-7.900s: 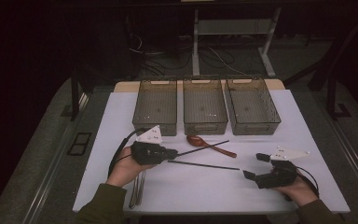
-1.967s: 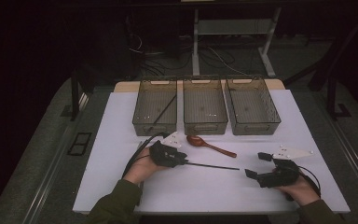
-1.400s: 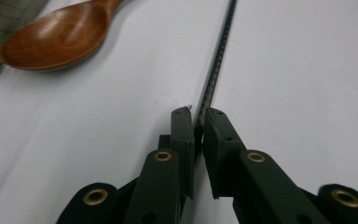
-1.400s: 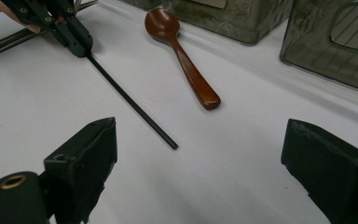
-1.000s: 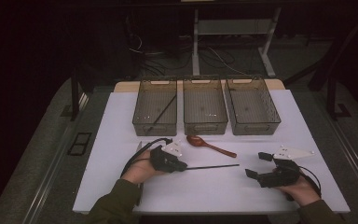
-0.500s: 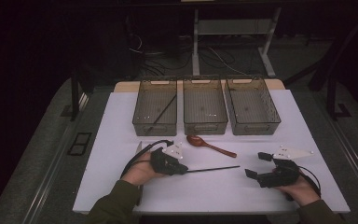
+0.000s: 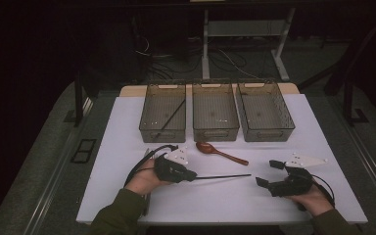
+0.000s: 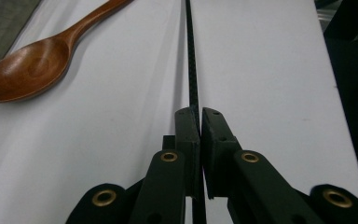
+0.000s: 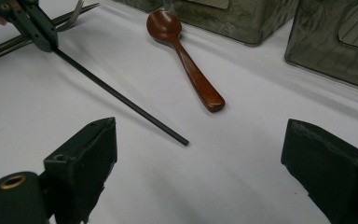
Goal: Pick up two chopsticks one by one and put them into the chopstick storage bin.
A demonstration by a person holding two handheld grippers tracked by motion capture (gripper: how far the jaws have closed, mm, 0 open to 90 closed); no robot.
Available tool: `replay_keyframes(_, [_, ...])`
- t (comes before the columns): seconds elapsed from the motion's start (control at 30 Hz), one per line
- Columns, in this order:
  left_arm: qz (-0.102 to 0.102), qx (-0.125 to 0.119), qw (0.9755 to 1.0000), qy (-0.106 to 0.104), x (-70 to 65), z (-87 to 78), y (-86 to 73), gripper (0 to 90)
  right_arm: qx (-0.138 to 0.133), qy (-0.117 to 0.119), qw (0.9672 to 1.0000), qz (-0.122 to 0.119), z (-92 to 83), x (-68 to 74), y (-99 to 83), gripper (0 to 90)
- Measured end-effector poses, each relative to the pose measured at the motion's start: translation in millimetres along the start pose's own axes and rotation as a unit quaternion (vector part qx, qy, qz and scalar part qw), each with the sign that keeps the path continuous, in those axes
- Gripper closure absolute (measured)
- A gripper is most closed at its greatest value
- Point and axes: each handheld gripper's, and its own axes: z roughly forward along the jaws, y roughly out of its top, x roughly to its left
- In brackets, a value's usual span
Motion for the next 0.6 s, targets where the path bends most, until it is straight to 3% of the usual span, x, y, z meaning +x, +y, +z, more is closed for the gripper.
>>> replay_keyframes(0.33, [-0.008,-0.023,0.9996,0.009,-1.9,-14.7,3.6,85.4,-0.005,-0.002,1.0,0.001,-3.1,-0.4,1.2,10.7])
replay_keyframes(0.6, [-0.022,-0.032,0.9986,0.036,-1.0,-27.5,6.1,85.4,-0.006,-0.001,1.0,0.001,-4.3,-0.3,1.3,10.8])
